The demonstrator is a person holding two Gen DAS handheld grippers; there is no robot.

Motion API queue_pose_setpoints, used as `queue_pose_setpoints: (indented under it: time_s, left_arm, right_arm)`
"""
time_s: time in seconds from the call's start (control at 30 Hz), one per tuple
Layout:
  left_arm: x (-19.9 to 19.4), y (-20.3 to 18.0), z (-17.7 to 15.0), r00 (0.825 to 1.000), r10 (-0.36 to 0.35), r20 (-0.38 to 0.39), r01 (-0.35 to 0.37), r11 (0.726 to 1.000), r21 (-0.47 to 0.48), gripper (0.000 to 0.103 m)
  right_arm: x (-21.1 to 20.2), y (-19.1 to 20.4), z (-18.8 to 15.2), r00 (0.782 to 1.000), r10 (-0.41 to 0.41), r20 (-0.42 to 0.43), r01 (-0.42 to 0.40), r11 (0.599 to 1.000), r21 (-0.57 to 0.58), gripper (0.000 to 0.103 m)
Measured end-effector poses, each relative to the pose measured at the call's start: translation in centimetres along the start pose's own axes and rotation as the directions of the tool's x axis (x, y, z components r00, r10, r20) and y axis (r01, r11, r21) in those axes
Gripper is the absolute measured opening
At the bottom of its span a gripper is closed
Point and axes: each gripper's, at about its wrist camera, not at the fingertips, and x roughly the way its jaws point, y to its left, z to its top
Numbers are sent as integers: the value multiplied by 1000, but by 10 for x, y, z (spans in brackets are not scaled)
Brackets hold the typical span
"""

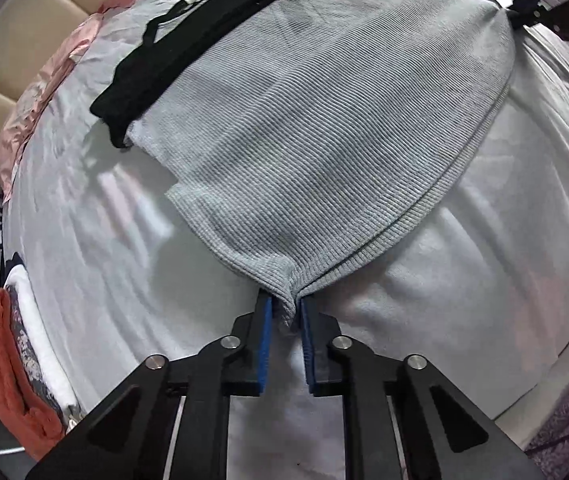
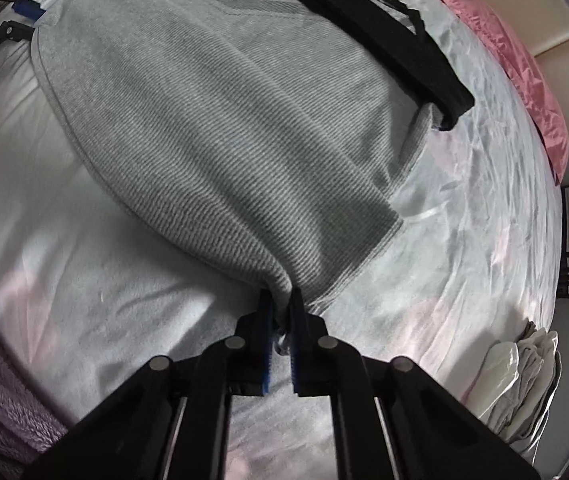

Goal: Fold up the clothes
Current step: 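Carry the held hem up and over the shirt body with both tools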

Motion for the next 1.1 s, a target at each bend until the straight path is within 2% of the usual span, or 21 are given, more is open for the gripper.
queue_pose_setpoints:
  time_s: [0.17,0.23,0.33,0.4,0.47,0.7,0.93,1.1]
  left_arm:
    - [-29,5,-5,996,45,73,-40,997,-70,10]
    - [-47,10,-8,991,73,114,-61,993,-104,10]
    - [-80,21,-9,979,104,176,-74,983,-170,9]
    - [-103,21,-11,965,138,221,-92,974,-206,9]
    - [-127,22,-18,949,171,264,-106,964,-243,9]
    - [-181,16,-47,893,230,387,-70,920,-386,8]
    - [-209,5,-67,834,303,461,-70,887,-457,8]
    - [-234,1,-78,798,338,500,-69,874,-481,8]
  right_arm:
    - [-26,-2,-12,993,-92,77,86,993,76,6]
    - [-43,-5,-15,984,-134,114,120,985,127,6]
    - [-76,0,0,966,-194,174,157,967,203,5]
    - [-100,4,12,951,-223,213,168,954,250,5]
    - [-117,0,11,939,-244,244,167,940,296,5]
    - [-171,12,-19,896,-309,320,160,896,415,5]
    - [-206,36,-46,820,-421,389,203,848,490,5]
    - [-227,45,-62,800,-434,415,172,828,534,5]
